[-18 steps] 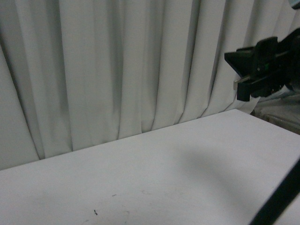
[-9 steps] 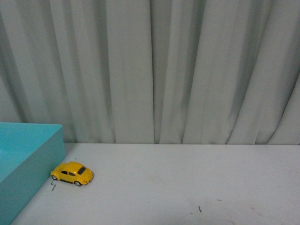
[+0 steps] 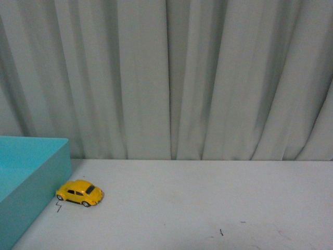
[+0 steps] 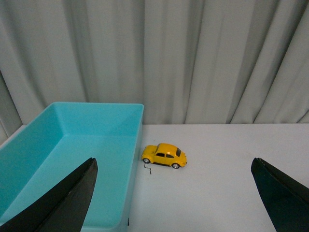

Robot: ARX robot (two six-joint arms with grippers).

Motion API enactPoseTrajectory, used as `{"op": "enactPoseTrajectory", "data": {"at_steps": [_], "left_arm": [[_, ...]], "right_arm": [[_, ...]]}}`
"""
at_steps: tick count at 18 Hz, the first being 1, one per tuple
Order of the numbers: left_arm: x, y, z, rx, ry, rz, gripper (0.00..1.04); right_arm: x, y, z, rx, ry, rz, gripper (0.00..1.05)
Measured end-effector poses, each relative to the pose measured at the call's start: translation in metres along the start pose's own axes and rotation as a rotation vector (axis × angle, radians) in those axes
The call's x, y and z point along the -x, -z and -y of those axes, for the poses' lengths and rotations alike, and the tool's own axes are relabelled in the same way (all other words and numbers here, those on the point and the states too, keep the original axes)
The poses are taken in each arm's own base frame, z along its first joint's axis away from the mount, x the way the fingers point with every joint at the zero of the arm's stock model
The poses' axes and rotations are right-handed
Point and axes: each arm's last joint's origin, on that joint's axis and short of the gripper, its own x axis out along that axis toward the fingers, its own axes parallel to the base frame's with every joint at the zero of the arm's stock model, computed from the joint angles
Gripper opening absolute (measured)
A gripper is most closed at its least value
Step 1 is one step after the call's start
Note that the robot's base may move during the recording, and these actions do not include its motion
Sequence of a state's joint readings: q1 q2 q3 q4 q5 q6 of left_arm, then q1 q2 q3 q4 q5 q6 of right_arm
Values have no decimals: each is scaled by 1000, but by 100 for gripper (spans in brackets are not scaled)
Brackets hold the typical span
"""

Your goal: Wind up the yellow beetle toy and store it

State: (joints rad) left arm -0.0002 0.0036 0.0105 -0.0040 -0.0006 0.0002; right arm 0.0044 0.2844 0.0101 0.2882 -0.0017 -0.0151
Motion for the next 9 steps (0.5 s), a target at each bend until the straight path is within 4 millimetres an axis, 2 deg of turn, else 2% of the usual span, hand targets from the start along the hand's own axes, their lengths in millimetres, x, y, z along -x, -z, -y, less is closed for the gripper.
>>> {"op": "enactPoseTrajectory", "data": {"at_steps": [9], "left_arm": [[0,0,0,0,0,0,98]], "right_arm": [[4,1,0,0,0,-3,2]]}}
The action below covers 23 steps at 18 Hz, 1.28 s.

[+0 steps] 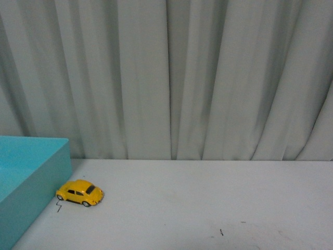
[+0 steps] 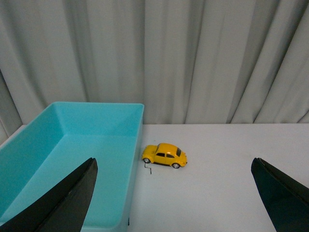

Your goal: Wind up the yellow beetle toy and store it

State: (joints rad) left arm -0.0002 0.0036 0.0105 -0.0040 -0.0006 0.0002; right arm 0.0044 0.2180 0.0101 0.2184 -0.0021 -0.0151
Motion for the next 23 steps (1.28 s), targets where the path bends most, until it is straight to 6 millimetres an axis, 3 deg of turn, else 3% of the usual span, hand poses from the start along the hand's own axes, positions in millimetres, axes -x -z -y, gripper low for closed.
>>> {"op": "enactPoseTrajectory", "data": {"at_steps": [8,10,11,12,15,16,18,20,21,23], "left_arm": [[0,0,0,0,0,0,98],[0,0,0,0,0,0,98],[0,0,0,0,0,0,98],[0,0,0,0,0,0,98],[0,0,0,0,0,0,98],[0,0,0,0,0,0,98],[0,0,0,0,0,0,98],[0,2,0,36,-20,-71,98],[-2,-1,3,115,-79,-244,98],[-25,-29,13,277,-134,-297,98]], "right_arm": [[3,0,0,0,0,0,2],[14,1,0,-1,1,13,2],[14,3,0,0,2,-6,6],[14,3,0,0,2,-6,42],[14,3,0,0,3,-6,67],[14,3,0,0,3,-6,82],[14,3,0,-1,3,-6,99],[14,3,0,-1,2,-6,97],[14,3,0,-1,2,-7,98],[14,3,0,-1,3,-5,98]]}}
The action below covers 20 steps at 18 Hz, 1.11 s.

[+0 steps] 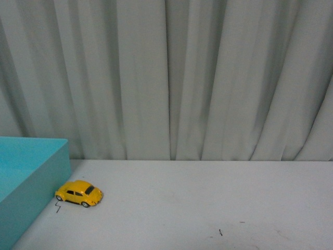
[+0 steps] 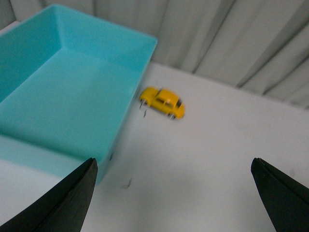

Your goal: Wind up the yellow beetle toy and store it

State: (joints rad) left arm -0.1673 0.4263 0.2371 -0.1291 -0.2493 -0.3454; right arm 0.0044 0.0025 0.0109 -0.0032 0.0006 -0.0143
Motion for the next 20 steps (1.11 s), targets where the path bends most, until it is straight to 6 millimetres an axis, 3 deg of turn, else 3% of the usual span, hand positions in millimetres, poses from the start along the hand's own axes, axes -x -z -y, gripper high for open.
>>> {"op": "enactPoseTrajectory", "data": {"at_steps": [2,3,4,7,11,13,19,20], "left_arm": [[-18,-37,19,71,25,75,98],[-39,-54,30,60,28,91,98],[-53,-59,36,34,39,81,98],[-120,-69,56,-157,29,-3,98],[-179,-83,96,-507,183,-12,98],[-191,-82,108,-668,254,-42,98],[-205,-75,126,-896,355,-94,98],[-212,-67,133,-1091,397,-135,98]], "right_arm": [[0,0,0,0,0,-2,98],[0,0,0,0,2,-1,98],[0,0,0,0,0,-1,98],[0,0,0,0,1,-1,98],[0,0,0,0,0,-1,98],[0,0,0,0,1,-1,98],[0,0,0,0,1,-1,98],[0,0,0,0,0,-1,98]]}}
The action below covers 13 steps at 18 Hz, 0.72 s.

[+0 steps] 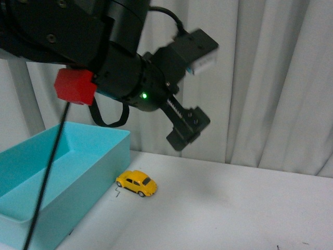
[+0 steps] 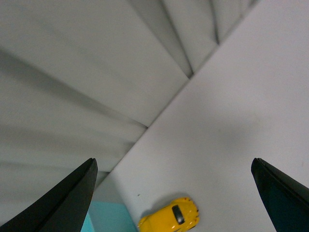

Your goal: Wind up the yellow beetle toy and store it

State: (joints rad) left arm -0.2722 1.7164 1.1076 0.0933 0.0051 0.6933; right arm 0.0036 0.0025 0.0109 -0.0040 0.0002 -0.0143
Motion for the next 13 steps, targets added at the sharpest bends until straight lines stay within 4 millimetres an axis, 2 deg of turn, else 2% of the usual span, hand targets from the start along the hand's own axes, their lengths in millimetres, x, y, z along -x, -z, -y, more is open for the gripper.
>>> {"op": "enactPoseTrajectory", "data": {"at_steps": [3,5,6,9,13], "left_arm": [[-31,12,13,-545,174,-125,98],[-44,17,9,-792,256,-182,98],[-50,20,5,-862,281,-218,98],[-71,34,1,-885,332,-313,98],[-95,56,-2,-810,384,-417,98]], "right_arm": [[0,0,0,0,0,0,98],[0,0,0,0,0,0,98],[0,0,0,0,0,0,98],[0,0,0,0,0,0,98],[0,0,0,0,0,0,98]]}}
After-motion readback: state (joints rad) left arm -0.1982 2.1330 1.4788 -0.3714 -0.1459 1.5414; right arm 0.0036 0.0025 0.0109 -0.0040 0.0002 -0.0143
